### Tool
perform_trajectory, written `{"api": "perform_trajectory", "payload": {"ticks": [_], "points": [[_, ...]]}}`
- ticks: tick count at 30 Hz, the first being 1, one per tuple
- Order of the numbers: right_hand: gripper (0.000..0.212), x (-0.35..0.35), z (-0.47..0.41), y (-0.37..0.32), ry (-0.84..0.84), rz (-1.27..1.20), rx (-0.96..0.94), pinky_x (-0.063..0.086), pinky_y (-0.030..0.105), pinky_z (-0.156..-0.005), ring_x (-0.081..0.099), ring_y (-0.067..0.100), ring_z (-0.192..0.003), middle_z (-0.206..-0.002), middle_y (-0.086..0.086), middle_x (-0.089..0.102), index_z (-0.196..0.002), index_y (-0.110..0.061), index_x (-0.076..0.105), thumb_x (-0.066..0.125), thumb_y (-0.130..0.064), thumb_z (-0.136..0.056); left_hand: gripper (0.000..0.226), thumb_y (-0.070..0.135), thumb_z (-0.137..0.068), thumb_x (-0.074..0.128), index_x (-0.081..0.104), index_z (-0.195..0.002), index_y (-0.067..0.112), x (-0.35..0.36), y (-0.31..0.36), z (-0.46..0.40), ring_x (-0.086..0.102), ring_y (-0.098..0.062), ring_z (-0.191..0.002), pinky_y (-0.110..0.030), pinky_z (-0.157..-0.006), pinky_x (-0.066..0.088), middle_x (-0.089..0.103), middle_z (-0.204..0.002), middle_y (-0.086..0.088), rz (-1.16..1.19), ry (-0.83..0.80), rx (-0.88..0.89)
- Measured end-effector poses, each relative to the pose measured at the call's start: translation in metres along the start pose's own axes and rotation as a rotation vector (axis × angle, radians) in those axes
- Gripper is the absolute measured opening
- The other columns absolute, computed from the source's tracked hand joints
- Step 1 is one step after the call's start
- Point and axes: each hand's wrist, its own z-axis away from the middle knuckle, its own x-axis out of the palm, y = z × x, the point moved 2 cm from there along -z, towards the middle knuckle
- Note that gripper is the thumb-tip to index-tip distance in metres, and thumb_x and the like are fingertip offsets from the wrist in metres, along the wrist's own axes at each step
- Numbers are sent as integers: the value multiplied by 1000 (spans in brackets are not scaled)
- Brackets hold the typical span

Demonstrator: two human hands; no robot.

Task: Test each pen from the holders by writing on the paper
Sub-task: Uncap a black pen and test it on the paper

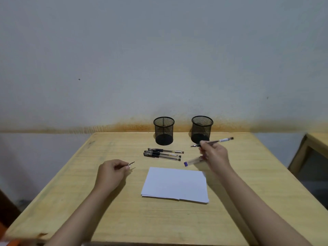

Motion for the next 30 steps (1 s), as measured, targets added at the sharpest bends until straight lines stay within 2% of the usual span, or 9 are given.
{"api": "perform_trajectory", "payload": {"ticks": [7, 10, 12, 17, 20, 23, 25, 28, 30], "points": [[6, 35, 20, 20, -24, 53, -4, 50, 25, -66, 58, 13, -67, -71, 3, 65, -87, -6, 65, 66, -12, -86, 11, 13, -81, 68, 74, -90, 10, 22, -30, -6, 63, -25, -92, -29, -75, 45, 67, -94, -7, -210, 11, 111], [8, 50, 27, 31, -67, 28, -12, 51, 16, -57, 58, 12, -65, -74, 8, 65, -93, -3, 64, 64, -8, -88, 22, 20, -85, 62, 71, -102, 10, 23, -25, 2, 58, -23, -103, -33, -83, 49, 64, -107, -5, -244, 33, 205], [8, 53, 28, 37, -92, 93, -51, 50, 12, -56, 59, 12, -67, -78, 11, 66, -94, -3, 64, 64, -9, -88, 31, 29, -84, 58, 69, -107, 11, 24, -13, 15, 57, -16, -106, -29, -87, 48, 62, -111, 0, -156, -46, 314], [2, 46, 21, 49, -158, 226, -71, 56, 35, -74, 65, 25, -77, -80, 15, 68, -88, -10, 66, 66, -12, -86, 57, 53, -80, 46, 51, -130, 27, 37, 1, 42, 33, 3, -130, -14, -104, 26, 40, -140, 18, -231, -402, 448], [2, 41, 18, 50, -221, 272, -77, 56, 42, -78, 66, 28, -78, -80, 17, 68, -88, -12, 66, 66, -12, -86, 71, 63, -77, 37, 36, -139, 30, 45, -4, 50, 14, 5, -136, -24, -114, 19, 23, -151, 20, -380, -509, 444], [9, 42, 15, 47, -227, 335, -70, 58, 42, -79, 68, 29, -81, -84, 16, 71, -88, -10, 67, 70, -17, -83, 76, 66, -76, 31, 32, -141, 27, 45, -2, 54, 9, 11, -130, -32, -117, 17, 20, -152, 19, -416, -501, 431], [11, 51, 14, 43, -214, 355, -46, 60, 40, -75, 69, 25, -75, -79, 13, 70, -84, -10, 65, 72, -18, -82, 77, 67, -76, 31, 32, -141, 26, 46, -2, 54, 12, 7, -134, -32, -117, 19, 19, -153, 19, -432, -481, 431], [16, 78, 18, 38, -238, 182, 47, 56, 29, -49, 62, 15, -46, -60, 13, 59, -73, -3, 53, 63, 2, -84, 76, 68, -76, 33, 32, -141, 29, 47, -5, 52, 14, -5, -141, -30, -114, 22, 17, -155, 16, -440, -466, 423], [24, 97, 18, 42, -244, 116, 66, 49, 26, -42, 57, 17, -40, -54, 14, 51, -67, -4, 47, 57, 11, -83, 74, 68, -77, 35, 32, -141, 31, 47, -5, 53, 14, -6, -142, -28, -113, 22, 17, -155, 14, -445, -459, 415]]}}
